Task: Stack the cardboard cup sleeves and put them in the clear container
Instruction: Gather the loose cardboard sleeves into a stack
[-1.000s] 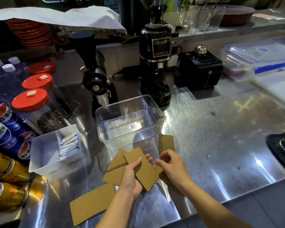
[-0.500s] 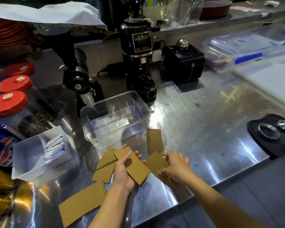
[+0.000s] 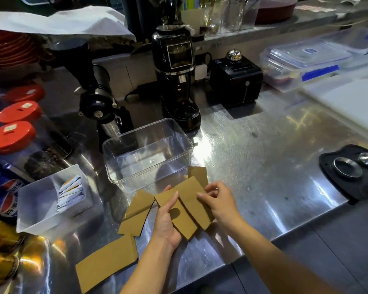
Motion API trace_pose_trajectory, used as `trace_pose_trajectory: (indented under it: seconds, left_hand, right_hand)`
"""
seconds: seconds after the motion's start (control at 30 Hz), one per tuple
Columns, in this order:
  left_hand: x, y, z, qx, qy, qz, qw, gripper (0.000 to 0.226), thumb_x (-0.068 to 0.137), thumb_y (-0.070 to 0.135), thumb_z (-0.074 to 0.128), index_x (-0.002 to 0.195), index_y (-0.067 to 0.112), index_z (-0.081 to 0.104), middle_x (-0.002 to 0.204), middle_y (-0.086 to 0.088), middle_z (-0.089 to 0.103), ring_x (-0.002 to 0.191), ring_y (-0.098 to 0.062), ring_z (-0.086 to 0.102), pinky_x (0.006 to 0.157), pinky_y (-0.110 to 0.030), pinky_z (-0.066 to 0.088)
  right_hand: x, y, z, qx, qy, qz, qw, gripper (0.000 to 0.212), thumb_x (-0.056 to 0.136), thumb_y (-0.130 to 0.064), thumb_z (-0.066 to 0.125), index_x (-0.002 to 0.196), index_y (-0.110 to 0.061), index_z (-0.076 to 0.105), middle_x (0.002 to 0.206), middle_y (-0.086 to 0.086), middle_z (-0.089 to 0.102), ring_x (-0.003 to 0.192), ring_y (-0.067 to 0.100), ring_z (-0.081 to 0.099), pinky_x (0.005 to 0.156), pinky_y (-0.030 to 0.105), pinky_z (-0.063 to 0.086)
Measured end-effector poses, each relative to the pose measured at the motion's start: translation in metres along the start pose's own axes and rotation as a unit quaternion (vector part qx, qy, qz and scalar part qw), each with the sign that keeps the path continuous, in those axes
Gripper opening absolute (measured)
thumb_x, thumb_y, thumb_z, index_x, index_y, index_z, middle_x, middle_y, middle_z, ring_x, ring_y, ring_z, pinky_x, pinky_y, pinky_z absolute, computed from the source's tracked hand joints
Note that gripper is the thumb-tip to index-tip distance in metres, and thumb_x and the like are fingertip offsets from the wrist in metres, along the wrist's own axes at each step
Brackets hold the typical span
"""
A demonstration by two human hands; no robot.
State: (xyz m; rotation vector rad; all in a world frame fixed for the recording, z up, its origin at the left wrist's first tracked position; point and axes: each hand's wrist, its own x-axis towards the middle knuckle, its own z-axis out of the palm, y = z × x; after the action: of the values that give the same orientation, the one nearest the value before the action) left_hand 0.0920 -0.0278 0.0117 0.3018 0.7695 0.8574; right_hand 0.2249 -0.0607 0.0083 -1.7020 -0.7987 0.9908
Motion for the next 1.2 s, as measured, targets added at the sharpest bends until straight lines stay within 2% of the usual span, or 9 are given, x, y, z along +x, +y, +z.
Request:
trace_pose_trajectory:
  seconds: [0.2, 0.33, 0.4, 0.5, 0.7, 0.8, 0.97, 1.1, 1.2]
  left_hand:
    - [0.000, -0.003, -0.001, -0.013, -0.001, 0.001, 1.000, 0.045, 0.071, 0.009, 0.061, 0.112, 0.029, 0.059, 0.081, -0.013, 0.074, 0.075, -0.027, 0.070, 0.073, -0.044, 0.055]
    - [-0.001, 0.004, -0.009, -0.051, 0.016, 0.005, 0.999, 0.036, 0.085, 0.008, 0.051, 0.114, 0.028, 0.056, 0.089, -0.017, 0.072, 0.088, -0.030, 0.066, 0.085, -0.046, 0.050]
    - [-0.002, 0.007, -0.012, -0.064, 0.028, 0.009, 0.998, 0.033, 0.089, 0.011, 0.048, 0.115, 0.030, 0.055, 0.093, -0.019, 0.070, 0.089, -0.030, 0.065, 0.080, -0.047, 0.051]
    - [-0.005, 0.010, -0.013, -0.072, 0.037, 0.005, 0.997, 0.028, 0.085, 0.020, 0.056, 0.110, 0.033, 0.057, 0.081, -0.013, 0.066, 0.073, -0.025, 0.063, 0.074, -0.047, 0.054]
    - [-0.013, 0.013, -0.014, -0.045, 0.048, -0.028, 0.997, 0.056, 0.062, 0.023, 0.072, 0.113, 0.021, 0.048, 0.079, -0.010, 0.056, 0.070, -0.023, 0.056, 0.062, -0.037, 0.054]
    - [-0.016, 0.013, -0.013, -0.034, 0.050, -0.063, 0.996, 0.064, 0.066, 0.030, 0.072, 0.122, 0.011, 0.048, 0.087, -0.013, 0.058, 0.078, -0.024, 0.057, 0.064, -0.035, 0.057]
    - [-0.017, 0.016, -0.013, -0.034, 0.065, -0.089, 0.993, 0.050, 0.070, 0.034, 0.071, 0.105, 0.000, 0.058, 0.084, -0.013, 0.061, 0.076, -0.023, 0.060, 0.064, -0.035, 0.058]
    - [-0.015, 0.018, -0.014, -0.049, 0.080, -0.074, 0.993, 0.055, 0.066, 0.031, 0.072, 0.112, 0.005, 0.056, 0.083, -0.011, 0.061, 0.075, -0.022, 0.059, 0.063, -0.034, 0.058]
    - [-0.012, 0.017, -0.016, -0.069, 0.086, -0.059, 0.992, 0.057, 0.071, 0.027, 0.071, 0.123, 0.018, 0.050, 0.086, -0.011, 0.061, 0.078, -0.022, 0.061, 0.064, -0.036, 0.059]
  right_hand:
    - [-0.010, 0.002, 0.021, -0.055, -0.049, -0.048, 0.996, 0.011, 0.083, -0.034, 0.061, 0.076, -0.028, 0.056, 0.078, -0.007, 0.061, 0.073, 0.006, 0.057, 0.062, 0.018, 0.040]
    - [-0.005, 0.002, 0.018, -0.090, -0.009, -0.039, 0.995, 0.017, 0.085, -0.034, 0.058, 0.082, -0.017, 0.060, 0.089, 0.004, 0.063, 0.080, 0.016, 0.059, 0.062, 0.021, 0.041]
    - [0.001, 0.004, 0.014, -0.154, 0.026, -0.031, 0.987, 0.014, 0.084, -0.028, 0.059, 0.088, -0.014, 0.058, 0.095, 0.005, 0.060, 0.088, 0.021, 0.056, 0.071, 0.027, 0.046]
    - [0.010, 0.010, 0.011, -0.286, 0.066, -0.011, 0.956, 0.039, 0.079, -0.038, 0.064, 0.105, -0.012, 0.053, 0.110, 0.007, 0.056, 0.106, 0.025, 0.049, 0.094, 0.038, 0.041]
    - [0.023, 0.013, 0.021, -0.404, 0.076, 0.066, 0.909, 0.087, 0.062, -0.073, 0.058, 0.121, -0.011, 0.041, 0.127, 0.010, 0.044, 0.118, 0.029, 0.041, 0.095, 0.045, 0.034]
    - [0.028, 0.013, 0.023, -0.425, 0.088, 0.063, 0.898, 0.082, 0.062, -0.063, 0.066, 0.118, -0.010, 0.039, 0.126, 0.011, 0.044, 0.117, 0.030, 0.041, 0.094, 0.044, 0.033]
    - [0.034, 0.010, 0.015, -0.390, 0.060, 0.089, 0.914, 0.078, 0.059, -0.044, 0.077, 0.115, -0.010, 0.037, 0.123, 0.012, 0.047, 0.117, 0.031, 0.043, 0.096, 0.042, 0.034]
    - [0.027, 0.011, 0.006, -0.269, 0.030, 0.033, 0.962, 0.041, 0.074, -0.019, 0.067, 0.096, -0.019, 0.031, 0.091, 0.008, 0.060, 0.081, 0.028, 0.059, 0.071, 0.038, 0.047]
    - [0.020, 0.014, 0.000, -0.141, 0.008, 0.015, 0.990, 0.019, 0.083, -0.014, 0.059, 0.092, -0.018, 0.043, 0.083, 0.005, 0.058, 0.073, 0.022, 0.057, 0.060, 0.034, 0.047]
